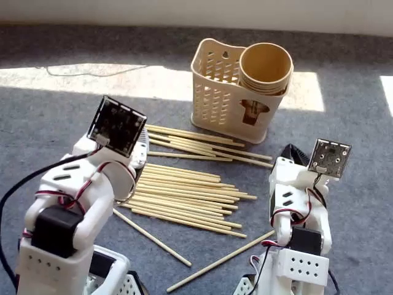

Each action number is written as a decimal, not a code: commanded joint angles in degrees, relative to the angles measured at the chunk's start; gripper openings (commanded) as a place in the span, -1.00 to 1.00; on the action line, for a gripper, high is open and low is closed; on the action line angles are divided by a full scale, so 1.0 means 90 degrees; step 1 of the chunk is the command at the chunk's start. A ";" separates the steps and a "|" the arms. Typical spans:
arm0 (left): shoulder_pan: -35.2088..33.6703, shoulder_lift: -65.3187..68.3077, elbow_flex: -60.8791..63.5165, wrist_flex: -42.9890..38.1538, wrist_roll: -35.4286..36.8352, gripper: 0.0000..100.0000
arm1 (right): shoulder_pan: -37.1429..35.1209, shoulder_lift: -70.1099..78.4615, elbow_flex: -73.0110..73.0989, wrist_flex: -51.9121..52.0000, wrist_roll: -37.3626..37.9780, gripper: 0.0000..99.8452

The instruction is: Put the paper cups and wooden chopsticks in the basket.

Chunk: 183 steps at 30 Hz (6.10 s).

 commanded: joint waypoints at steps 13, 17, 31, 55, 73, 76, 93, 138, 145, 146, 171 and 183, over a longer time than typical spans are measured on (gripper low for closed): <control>-0.2085 -0.3541 0.3756 -0.0664 0.0000 -0.98 | 0.0024 -0.0044 -0.0024 -0.0171 0.0020 -0.98; -0.2554 -0.4391 0.4537 -0.0654 0.0000 -0.98 | 0.0024 -0.0044 -0.0024 -0.0171 0.0020 -0.98; -0.4029 -0.4410 0.5885 -0.0195 0.0000 -0.98 | 0.0005 -0.0073 -0.0142 0.0552 0.0322 -0.98; -0.4195 -0.4410 0.6247 -0.0205 -0.0010 -0.98 | -0.1832 0.0210 -0.2271 0.5153 0.1299 -0.81; -0.4195 -0.4410 0.6256 -0.0195 -0.0020 -0.98 | -0.1460 0.3551 -0.2242 0.5201 0.0313 -0.79; -0.4195 -0.4410 0.6383 -0.0205 -0.0039 -0.98 | -0.1480 0.3619 -0.2183 0.5153 -0.0225 -0.79; -0.4195 -0.4410 0.6422 -0.0313 -0.0039 -0.98 | -0.1880 0.3639 -0.1343 0.4498 -0.0889 -0.79; -0.4205 -0.4410 0.6589 -0.0469 -0.0039 -0.98 | -0.1206 0.4821 -0.2701 0.4576 0.0371 -0.98; -0.4498 -0.4410 0.6510 -0.0479 -0.0049 -0.98 | -0.2212 0.3893 -0.2740 0.5201 0.1661 -0.98; -0.4606 -0.4410 0.6452 -0.0459 -0.0049 -0.98 | -0.2388 0.3902 -0.2750 0.5221 0.1661 -0.98; -0.5807 -0.4391 0.6276 -0.0440 -0.0313 -0.70 | -0.7165 0.4147 -0.3121 0.5094 0.0488 -0.62; -0.5797 -0.4391 0.6286 -0.0440 -0.0313 -0.70 | -0.7956 0.6178 -0.3336 0.3482 -0.0068 -0.62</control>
